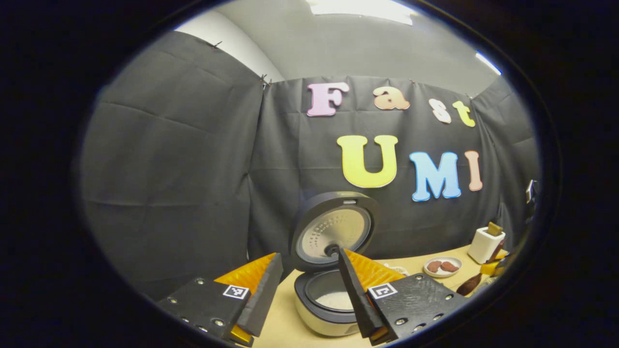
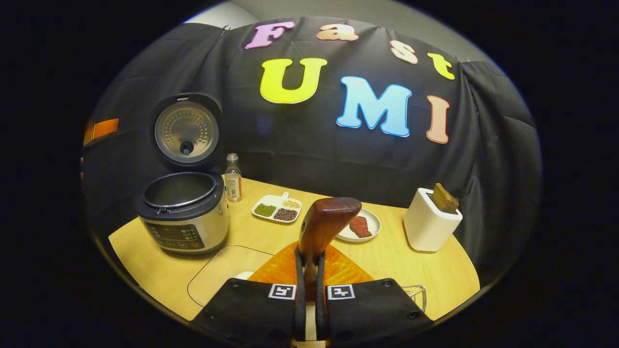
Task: Close the left gripper, press the button to open the rice cooker; take a wooden spoon from the chopstick holder with the right hand, scoop a spoonful of rice and pour it into the rice cooker, then put the wooden spoon back into the chopstick holder.
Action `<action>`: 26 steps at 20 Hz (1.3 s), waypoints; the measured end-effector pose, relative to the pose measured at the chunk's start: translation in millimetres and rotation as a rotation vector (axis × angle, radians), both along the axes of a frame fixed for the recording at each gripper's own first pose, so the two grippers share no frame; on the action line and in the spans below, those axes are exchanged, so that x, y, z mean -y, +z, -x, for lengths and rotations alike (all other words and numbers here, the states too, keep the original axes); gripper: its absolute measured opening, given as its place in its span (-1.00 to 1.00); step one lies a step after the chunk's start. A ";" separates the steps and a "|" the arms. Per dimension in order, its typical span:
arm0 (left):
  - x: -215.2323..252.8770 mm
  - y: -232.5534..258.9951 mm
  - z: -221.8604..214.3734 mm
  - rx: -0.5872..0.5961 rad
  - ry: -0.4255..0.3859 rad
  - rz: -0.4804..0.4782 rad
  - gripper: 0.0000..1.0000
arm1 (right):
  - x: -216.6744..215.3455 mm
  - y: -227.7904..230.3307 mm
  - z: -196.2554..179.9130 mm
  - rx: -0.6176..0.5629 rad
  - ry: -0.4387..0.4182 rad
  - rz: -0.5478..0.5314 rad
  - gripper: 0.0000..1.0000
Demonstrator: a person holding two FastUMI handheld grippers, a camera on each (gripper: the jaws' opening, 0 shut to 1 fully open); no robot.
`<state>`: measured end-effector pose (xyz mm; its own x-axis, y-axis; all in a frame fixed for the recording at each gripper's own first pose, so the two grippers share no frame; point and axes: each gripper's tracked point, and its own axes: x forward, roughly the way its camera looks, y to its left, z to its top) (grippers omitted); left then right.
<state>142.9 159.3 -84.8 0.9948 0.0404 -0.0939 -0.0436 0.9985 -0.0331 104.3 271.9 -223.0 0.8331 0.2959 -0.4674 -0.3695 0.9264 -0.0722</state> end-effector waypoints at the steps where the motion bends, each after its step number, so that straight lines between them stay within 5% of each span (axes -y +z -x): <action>1: -1.8 -2.7 -0.6 -0.006 -0.001 -0.001 0.46 | -4.5 -6.0 -1.2 -0.002 0.009 0.015 -0.80; 6: -8.7 -11.2 -2.2 -0.024 0.003 0.002 0.48 | -23.5 -40.3 1.3 -0.027 0.051 0.087 -0.80; 14: -6.3 -10.8 0.1 -0.030 0.000 0.009 0.48 | -54.4 -50.1 17.7 -0.096 0.098 0.015 -0.81; 20: -0.9 -7.6 2.6 -0.026 -0.007 0.006 0.46 | -66.5 -47.6 32.1 -0.238 0.072 -0.196 -0.81; 26: 5.1 -0.4 7.7 -0.019 -0.013 0.000 0.48 | -48.7 -53.2 29.8 -0.421 -0.083 -0.462 -0.81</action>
